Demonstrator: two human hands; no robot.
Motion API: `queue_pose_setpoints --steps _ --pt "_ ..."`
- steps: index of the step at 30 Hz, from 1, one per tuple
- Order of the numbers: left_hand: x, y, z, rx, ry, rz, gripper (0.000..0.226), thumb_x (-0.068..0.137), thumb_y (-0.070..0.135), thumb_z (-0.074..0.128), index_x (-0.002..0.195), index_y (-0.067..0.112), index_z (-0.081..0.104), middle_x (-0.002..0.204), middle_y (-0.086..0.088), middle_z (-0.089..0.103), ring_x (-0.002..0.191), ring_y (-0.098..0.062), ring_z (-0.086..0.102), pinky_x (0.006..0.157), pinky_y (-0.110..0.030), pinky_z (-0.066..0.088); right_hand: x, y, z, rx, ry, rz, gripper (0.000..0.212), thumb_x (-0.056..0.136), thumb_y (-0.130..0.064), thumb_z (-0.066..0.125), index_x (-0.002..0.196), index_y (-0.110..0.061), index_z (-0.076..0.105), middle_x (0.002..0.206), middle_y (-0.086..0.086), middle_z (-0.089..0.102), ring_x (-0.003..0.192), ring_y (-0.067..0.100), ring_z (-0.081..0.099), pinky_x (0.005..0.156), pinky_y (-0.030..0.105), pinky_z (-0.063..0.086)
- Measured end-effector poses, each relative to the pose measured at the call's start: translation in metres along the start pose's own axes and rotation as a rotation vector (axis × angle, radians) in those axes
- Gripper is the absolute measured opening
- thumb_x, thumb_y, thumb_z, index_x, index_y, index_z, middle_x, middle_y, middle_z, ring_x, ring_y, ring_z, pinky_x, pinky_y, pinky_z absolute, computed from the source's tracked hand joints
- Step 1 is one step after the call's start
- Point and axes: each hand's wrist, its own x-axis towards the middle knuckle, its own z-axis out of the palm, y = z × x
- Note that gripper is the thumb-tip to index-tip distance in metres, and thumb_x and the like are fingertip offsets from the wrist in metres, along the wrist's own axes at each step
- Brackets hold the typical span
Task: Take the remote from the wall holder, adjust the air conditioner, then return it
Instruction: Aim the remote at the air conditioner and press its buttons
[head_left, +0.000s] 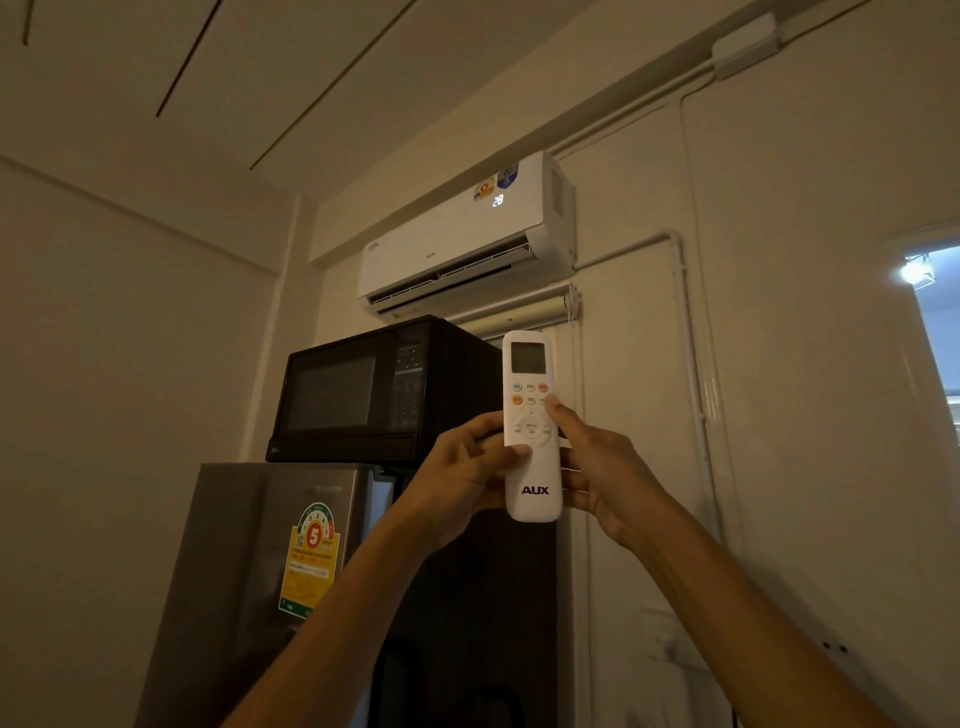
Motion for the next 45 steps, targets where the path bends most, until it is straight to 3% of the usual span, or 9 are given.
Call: queue_pose_setpoints --steps 9,17,25,32,45 --pt "-0.003 -0.006 0.004 -0.005 0.012 -0.007 0.037 0.091 0.002 0.051 0.125 0.016 0.049 0.106 -0.002 0.069 0.096 -0.018 0.070 0.074 -0.035 0.062 0.000 0.002 0.002 -0.038 0.074 0.013 0.018 0.080 -0.049 0.060 0.075 -0.032 0.057 0.073 -0.005 0.067 0.059 0.013 0.067 0.034 0.022 0.050" --pt "-0.005 -0.010 -0.002 -0.041 -0.019 -0.020 0.035 0.091 0.002 0.051 0.119 0.022 0.053 0.098 0.005 0.075 0.097 -0.018 0.070 0.070 -0.032 0.061 -0.001 0.004 0.001 -0.070 0.062 -0.005 0.017 0.081 -0.047 0.060 0.074 -0.031 0.059 0.072 -0.005 0.068 0.053 0.010 0.067 0.034 0.021 0.050" --pt "-0.007 -0.015 -0.005 -0.050 -0.056 -0.032 0.037 0.090 0.005 0.051 0.121 0.026 0.053 0.103 0.004 0.075 0.102 -0.020 0.069 0.073 -0.034 0.061 -0.001 0.007 0.003 -0.084 0.071 -0.020 0.017 0.082 -0.046 0.059 0.073 -0.031 0.059 0.070 -0.006 0.067 0.045 0.007 0.066 0.033 0.019 0.048" --pt "-0.006 -0.021 -0.007 -0.049 -0.068 -0.042 0.041 0.083 0.012 0.057 0.120 0.030 0.054 0.106 0.004 0.074 0.104 -0.021 0.068 0.074 -0.033 0.060 0.000 0.012 0.002 -0.108 0.079 -0.006 0.017 0.081 -0.046 0.059 0.075 -0.030 0.058 0.072 -0.006 0.067 0.057 0.011 0.067 0.035 0.021 0.050" --pt "-0.006 -0.027 -0.014 -0.025 -0.034 -0.046 0.037 0.091 0.005 0.050 0.117 0.031 0.054 0.101 0.006 0.076 0.099 -0.018 0.070 0.073 -0.034 0.061 0.001 0.016 0.007 -0.099 0.050 0.025 0.019 0.081 -0.044 0.060 0.076 -0.026 0.060 0.073 -0.003 0.067 0.057 0.011 0.067 0.034 0.021 0.049"
